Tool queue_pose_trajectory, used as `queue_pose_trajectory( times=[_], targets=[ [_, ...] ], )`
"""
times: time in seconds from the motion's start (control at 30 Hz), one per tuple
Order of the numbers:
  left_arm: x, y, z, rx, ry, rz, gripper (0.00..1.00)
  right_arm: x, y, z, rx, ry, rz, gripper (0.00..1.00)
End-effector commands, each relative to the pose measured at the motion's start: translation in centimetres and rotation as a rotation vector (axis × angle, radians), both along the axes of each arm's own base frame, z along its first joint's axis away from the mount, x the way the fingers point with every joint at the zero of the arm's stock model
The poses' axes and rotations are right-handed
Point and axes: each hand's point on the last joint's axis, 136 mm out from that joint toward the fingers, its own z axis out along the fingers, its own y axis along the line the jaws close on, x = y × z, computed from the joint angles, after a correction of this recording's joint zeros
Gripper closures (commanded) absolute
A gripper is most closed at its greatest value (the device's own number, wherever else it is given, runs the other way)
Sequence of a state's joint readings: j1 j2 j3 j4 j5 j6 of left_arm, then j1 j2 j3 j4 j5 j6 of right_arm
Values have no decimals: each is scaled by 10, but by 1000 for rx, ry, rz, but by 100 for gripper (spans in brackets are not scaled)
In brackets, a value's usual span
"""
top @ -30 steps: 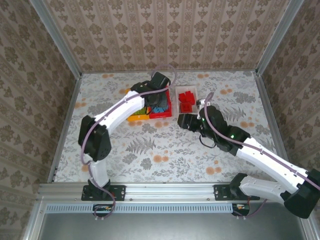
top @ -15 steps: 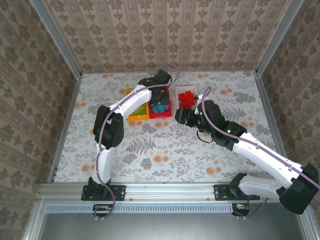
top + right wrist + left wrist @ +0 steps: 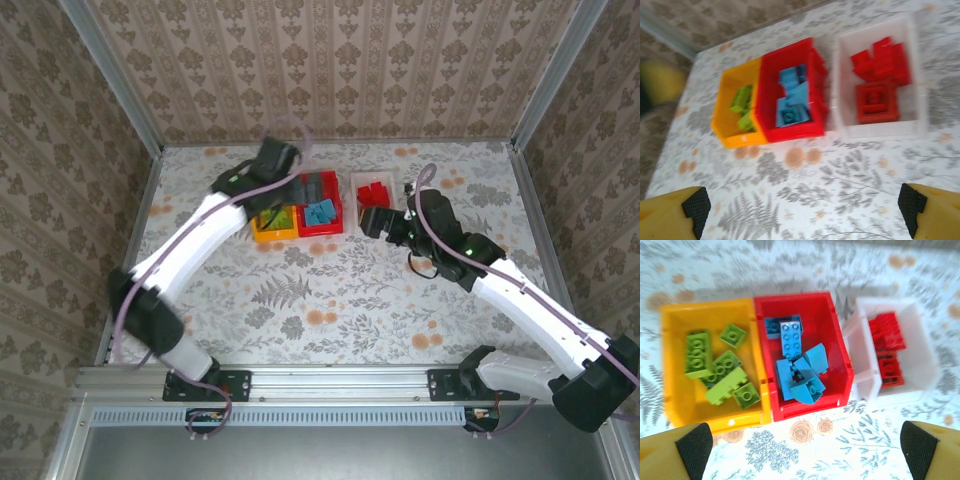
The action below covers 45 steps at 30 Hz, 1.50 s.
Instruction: Sort the legos into containers by color
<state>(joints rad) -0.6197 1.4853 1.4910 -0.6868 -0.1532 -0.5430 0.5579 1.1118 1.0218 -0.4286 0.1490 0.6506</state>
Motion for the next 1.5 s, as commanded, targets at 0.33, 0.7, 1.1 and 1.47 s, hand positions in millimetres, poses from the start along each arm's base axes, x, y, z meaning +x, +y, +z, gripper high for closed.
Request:
queue_pose_trajectory(
  times=[0.33, 0.7, 1.1, 1.47],
  targets=[
    [-46, 214, -55, 430, -339, 395, 0, -4, -181, -70, -584, -177, -530, 0],
    [23, 239, -135, 330, -384, 360, 0, 61, -154, -116, -609, -321, -319, 0],
    [40, 238, -171, 364, -469, 311, 0, 72, -175, -140, -515, -414, -290, 1],
    [40, 239, -173, 357, -455, 311, 0, 79, -192, -147, -508, -322, -358, 0]
  ],
)
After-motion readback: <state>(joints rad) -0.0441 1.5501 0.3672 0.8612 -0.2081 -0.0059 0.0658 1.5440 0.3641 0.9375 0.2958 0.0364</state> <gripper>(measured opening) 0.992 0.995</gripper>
